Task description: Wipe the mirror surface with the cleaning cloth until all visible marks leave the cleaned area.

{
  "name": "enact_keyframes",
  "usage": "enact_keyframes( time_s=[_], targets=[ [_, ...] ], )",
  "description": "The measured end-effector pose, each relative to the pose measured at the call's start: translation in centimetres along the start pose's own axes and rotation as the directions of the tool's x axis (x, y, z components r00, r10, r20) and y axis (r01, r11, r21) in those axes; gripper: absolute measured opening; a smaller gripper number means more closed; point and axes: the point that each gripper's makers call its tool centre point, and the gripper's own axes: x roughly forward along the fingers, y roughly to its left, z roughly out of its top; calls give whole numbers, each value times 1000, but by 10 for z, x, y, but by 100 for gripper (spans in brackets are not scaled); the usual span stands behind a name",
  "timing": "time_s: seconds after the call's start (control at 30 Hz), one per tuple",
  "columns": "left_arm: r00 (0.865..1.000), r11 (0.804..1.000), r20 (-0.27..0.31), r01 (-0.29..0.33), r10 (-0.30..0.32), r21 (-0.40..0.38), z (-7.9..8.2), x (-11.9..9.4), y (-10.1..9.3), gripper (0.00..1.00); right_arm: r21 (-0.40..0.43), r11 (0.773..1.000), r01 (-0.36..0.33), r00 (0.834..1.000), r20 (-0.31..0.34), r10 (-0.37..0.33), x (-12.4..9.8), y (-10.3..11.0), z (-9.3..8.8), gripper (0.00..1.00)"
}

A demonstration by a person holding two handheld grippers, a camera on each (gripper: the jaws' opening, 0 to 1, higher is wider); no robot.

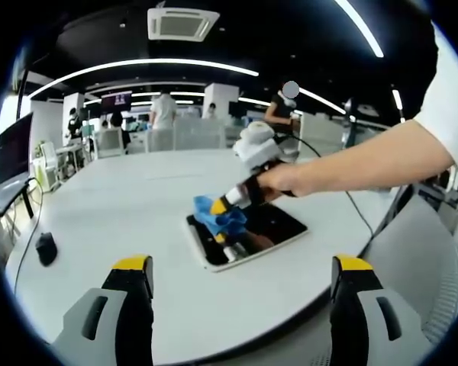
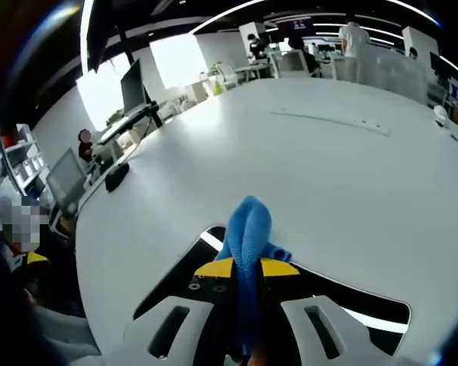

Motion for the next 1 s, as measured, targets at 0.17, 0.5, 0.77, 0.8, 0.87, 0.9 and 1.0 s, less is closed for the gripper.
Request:
enact_keyframes(
  time_s=[0.17,0.5,0.77,0.8,0.87,0.9,1.0],
  targets=[
    [1000,1000,-1,1,-1,1,0,0,0,97,-3,1000,-13,1000,-3,12,3,8,1,6],
    [1000,1000,-2,-1,1,-3,0,0,0,98,-1,999,-32,999,-4,32,9,18,4,6],
    [1000,1000,-5,3,-3,-6,-1,0,0,97,10,999,-50,999,-2,50,14,24,6,6],
    [1000,1000,-5,3,-3,-6,-1,0,0,97,8,999,-52,999,-1,52,14,27,5,6],
    [1000,1000,-5,2,-2,-6,-1,0,0,97,6,998,-56,998,-2,56,15,29,6,6],
    [1000,1000,-3,0,0,-6,-1,0,0,97,6,998,-59,998,-3,59,16,30,6,6],
    [1000,1000,-4,0,0,-6,-1,0,0,97,4,998,-63,998,-4,63,16,33,6,6]
  ],
)
